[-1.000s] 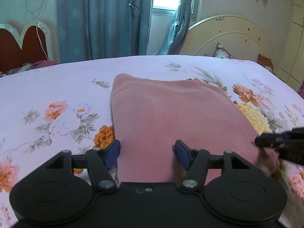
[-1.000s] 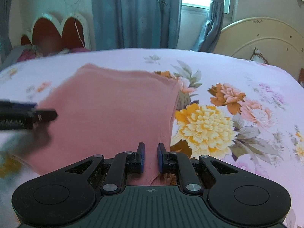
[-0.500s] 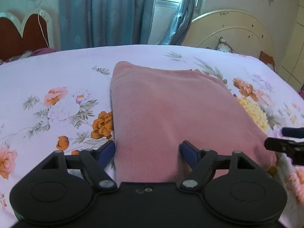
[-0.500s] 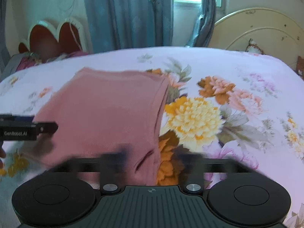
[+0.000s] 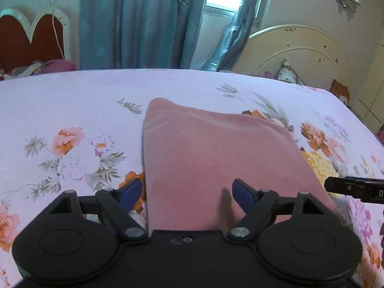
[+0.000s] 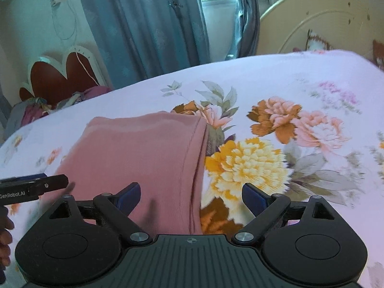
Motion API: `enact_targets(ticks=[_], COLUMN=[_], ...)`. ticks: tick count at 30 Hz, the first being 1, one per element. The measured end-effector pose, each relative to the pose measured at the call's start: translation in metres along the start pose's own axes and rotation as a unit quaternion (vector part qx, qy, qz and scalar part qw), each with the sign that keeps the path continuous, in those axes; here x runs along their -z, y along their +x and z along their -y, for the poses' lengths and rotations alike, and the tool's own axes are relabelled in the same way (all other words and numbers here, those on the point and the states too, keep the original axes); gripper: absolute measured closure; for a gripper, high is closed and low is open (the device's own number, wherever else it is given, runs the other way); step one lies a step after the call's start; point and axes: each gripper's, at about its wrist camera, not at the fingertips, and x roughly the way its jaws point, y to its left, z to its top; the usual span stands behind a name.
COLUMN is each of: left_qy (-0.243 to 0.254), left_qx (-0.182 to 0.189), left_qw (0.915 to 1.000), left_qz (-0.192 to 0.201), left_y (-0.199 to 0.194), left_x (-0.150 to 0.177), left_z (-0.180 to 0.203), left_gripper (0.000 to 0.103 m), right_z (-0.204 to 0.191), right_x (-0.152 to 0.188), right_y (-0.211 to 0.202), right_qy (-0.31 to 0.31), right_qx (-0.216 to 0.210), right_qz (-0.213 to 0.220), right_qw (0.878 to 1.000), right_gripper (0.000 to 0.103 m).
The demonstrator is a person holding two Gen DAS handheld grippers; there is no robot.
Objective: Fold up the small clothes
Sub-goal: 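Move both open tools to the edge of the pink bundle, then grasp the bundle edge with both tools and lift it over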
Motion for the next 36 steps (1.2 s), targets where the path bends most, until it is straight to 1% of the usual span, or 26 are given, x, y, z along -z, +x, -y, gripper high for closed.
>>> enact_targets(ticks=[4,7,8,9,10,12,14,15,16,17,18,19,21,22,24,30,33,36], left_qy=[-0.018,-0.035,-0.042,-0.051,-0.061,-0.072,-0.067,-0.068,-0.071,-0.074,-0.076,-0.075,-0.075,-0.072,-0.066,-0.051,-0.041,-0.033], left_qx=[0.015,0.035,0.042,0.050,0.059,0.070,0.076,0.079,0.082,0.085,0.087,0.085,0.081,0.079,0.075,0.081,0.088,0.090], left_qw=[0.9995,0.9980,0.9972,0.9963,0.9949,0.9934,0.9934,0.9930,0.9926,0.9922,0.9919,0.9923,0.9927,0.9931,0.9940,0.9951,0.9951,0.9954], left_qz=[-0.022,-0.040,-0.044,-0.049,-0.054,-0.055,-0.054,-0.054,-0.054,-0.053,-0.052,-0.051,-0.050,-0.048,-0.044,-0.027,-0.018,-0.006], left_y=[0.018,0.032,0.036,0.040,0.044,0.049,0.051,0.051,0.051,0.051,0.051,0.050,0.049,0.047,0.042,0.025,0.013,-0.005], left_x=[-0.002,0.000,0.000,0.001,0.002,0.003,0.003,0.003,0.002,0.002,0.002,0.002,0.001,0.000,-0.003,-0.013,-0.019,-0.023], left_z=[-0.008,-0.014,-0.016,-0.018,-0.021,-0.025,-0.023,-0.024,-0.024,-0.023,-0.022,-0.021,-0.019,-0.019,-0.017,-0.012,-0.010,-0.016], left_gripper=[0.021,0.021,0.020,0.020,0.020,0.021,0.022,0.024,0.026,0.031,0.036,0.037,0.049,0.052,0.062,0.071,0.071,0.071], right_z=[0.002,0.002,0.002,0.001,-0.002,-0.005,-0.005,-0.005,-0.004,-0.003,-0.001,-0.002,-0.006,-0.006,-0.008,-0.022,-0.036,-0.056], right_x=[-0.007,-0.007,-0.006,-0.005,-0.003,-0.001,-0.002,-0.001,-0.001,-0.001,-0.002,-0.001,-0.002,-0.002,-0.003,-0.013,-0.019,-0.022], right_y=[0.026,0.045,0.050,0.055,0.058,0.061,0.062,0.062,0.061,0.061,0.064,0.063,0.065,0.063,0.057,0.035,0.021,0.009], right_qy=[0.012,0.013,0.013,0.011,0.006,-0.006,-0.007,-0.008,-0.008,-0.002,0.011,0.012,0.005,0.010,0.016,0.027,0.028,0.032], right_qx=[-0.020,-0.031,-0.037,-0.044,-0.048,-0.045,-0.050,-0.050,-0.051,-0.065,-0.088,-0.087,-0.084,-0.084,-0.089,-0.111,-0.123,-0.135], right_qz=[-0.019,-0.033,-0.037,-0.042,-0.042,-0.034,-0.030,-0.029,-0.028,-0.032,-0.046,-0.046,-0.046,-0.047,-0.041,-0.016,-0.004,0.003], right_qw=[1.000,0.999,0.999,0.998,0.998,0.998,0.998,0.998,0.998,0.997,0.995,0.995,0.995,0.995,0.995,0.993,0.992,0.990], right_gripper=[0.013,0.013,0.013,0.018,0.027,0.027,0.028,0.035,0.050,0.060,0.077,0.076,0.077,0.079,0.081,0.082,0.082,0.082])
